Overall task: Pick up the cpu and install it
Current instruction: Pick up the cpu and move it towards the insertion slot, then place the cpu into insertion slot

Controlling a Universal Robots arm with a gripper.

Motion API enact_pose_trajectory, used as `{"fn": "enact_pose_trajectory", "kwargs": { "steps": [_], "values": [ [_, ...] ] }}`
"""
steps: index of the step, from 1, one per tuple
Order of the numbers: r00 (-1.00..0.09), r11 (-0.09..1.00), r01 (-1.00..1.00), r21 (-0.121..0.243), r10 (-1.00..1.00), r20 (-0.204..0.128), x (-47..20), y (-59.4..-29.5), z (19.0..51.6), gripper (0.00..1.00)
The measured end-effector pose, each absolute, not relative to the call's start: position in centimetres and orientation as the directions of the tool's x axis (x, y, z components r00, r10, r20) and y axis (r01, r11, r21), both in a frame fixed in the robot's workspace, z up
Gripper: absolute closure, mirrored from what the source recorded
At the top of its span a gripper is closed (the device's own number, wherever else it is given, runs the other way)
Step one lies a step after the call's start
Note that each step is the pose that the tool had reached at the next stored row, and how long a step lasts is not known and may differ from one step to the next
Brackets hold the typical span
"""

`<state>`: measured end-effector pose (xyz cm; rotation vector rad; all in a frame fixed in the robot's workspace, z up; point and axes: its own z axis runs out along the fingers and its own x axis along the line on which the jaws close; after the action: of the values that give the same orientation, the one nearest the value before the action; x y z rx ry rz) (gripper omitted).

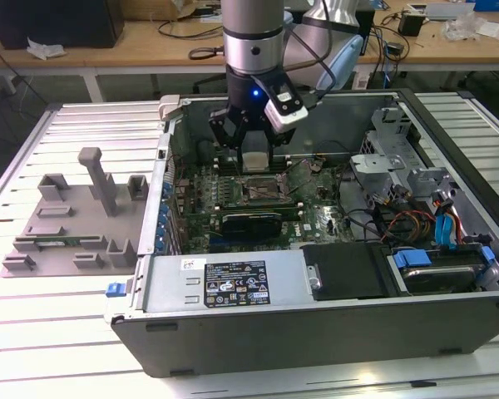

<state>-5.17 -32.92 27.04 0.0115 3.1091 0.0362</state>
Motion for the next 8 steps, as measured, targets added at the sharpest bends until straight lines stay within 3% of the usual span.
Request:
{"fn": "enact_pose_trajectory", "kwargs": {
  "steps": [8],
  "values": [
    [-0.999, 1.0, 0.007, 0.023, 0.008, -0.032, -5.17, -32.92, 26.67, 0.45]
  ]
}}
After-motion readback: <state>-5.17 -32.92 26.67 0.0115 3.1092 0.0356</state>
